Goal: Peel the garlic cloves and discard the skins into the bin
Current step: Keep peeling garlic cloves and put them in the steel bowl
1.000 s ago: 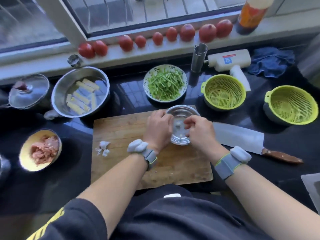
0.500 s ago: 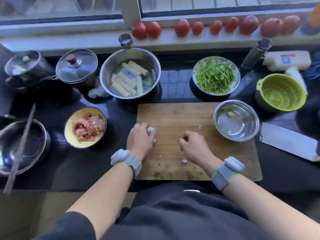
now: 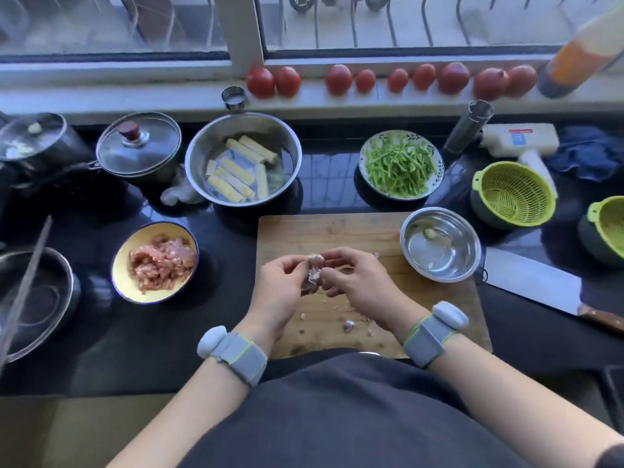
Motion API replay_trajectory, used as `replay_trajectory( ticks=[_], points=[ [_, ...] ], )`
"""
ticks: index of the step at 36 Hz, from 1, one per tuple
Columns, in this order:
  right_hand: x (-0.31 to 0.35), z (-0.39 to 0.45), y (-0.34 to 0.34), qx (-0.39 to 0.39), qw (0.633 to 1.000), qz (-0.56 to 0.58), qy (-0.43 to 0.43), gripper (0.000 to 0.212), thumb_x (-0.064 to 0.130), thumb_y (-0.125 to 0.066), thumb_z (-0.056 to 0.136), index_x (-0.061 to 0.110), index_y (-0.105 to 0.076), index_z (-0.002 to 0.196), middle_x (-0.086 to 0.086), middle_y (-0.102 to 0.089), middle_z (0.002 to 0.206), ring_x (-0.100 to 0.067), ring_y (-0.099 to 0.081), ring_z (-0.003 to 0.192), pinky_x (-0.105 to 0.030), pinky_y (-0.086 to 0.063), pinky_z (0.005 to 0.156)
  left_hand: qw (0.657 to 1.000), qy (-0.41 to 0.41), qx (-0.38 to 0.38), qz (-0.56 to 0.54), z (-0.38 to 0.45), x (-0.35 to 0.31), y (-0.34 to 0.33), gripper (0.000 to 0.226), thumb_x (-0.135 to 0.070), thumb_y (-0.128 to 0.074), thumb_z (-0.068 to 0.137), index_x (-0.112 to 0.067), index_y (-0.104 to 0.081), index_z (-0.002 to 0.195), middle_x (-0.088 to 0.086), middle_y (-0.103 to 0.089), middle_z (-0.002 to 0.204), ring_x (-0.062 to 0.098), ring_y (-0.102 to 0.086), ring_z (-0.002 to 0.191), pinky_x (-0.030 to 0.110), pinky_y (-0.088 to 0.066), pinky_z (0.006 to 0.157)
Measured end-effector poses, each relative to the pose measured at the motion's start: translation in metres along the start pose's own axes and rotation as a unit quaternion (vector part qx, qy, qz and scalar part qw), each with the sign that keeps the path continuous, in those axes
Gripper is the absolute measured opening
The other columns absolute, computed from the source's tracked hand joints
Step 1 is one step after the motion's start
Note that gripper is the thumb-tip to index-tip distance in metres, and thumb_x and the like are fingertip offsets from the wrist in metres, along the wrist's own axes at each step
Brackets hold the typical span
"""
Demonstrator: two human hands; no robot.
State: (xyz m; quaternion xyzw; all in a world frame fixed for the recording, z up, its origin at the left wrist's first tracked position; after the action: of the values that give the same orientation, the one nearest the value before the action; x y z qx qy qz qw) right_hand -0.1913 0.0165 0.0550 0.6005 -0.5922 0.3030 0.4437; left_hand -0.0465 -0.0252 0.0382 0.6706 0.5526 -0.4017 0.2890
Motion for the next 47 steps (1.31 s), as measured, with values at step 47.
replay_trajectory(
  ticks=[47],
  points=[
    [-0.03, 0.029, 0.034, -0.07, 0.997, -0.012, -0.041, 0.011, 0.007, -0.075, 0.088, 0.008, -0.076, 0.099, -0.008, -0.077, 0.09, -0.02, -0.071, 0.081, -0.029, -0.061, 0.077, 0.841, -0.204, -0.042, 0.499, 0.05, 0.017, -0.016, 0.016, -0.029, -0.07, 0.09, -0.023, -0.056, 0.085, -0.008, -0.06, 0.083, 0.016, -0.053, 0.075, 0.031, -0.04, 0.067]
  ],
)
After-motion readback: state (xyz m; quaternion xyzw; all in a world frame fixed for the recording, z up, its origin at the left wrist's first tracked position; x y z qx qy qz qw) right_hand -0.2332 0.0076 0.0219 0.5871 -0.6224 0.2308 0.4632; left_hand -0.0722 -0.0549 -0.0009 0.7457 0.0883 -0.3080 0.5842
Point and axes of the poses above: each hand's wrist, its own z-axis towards the middle knuckle, its own y-axis out of the back of the hand, x = y × z, the point moved 2 cm from there along z, towards the middle knuckle
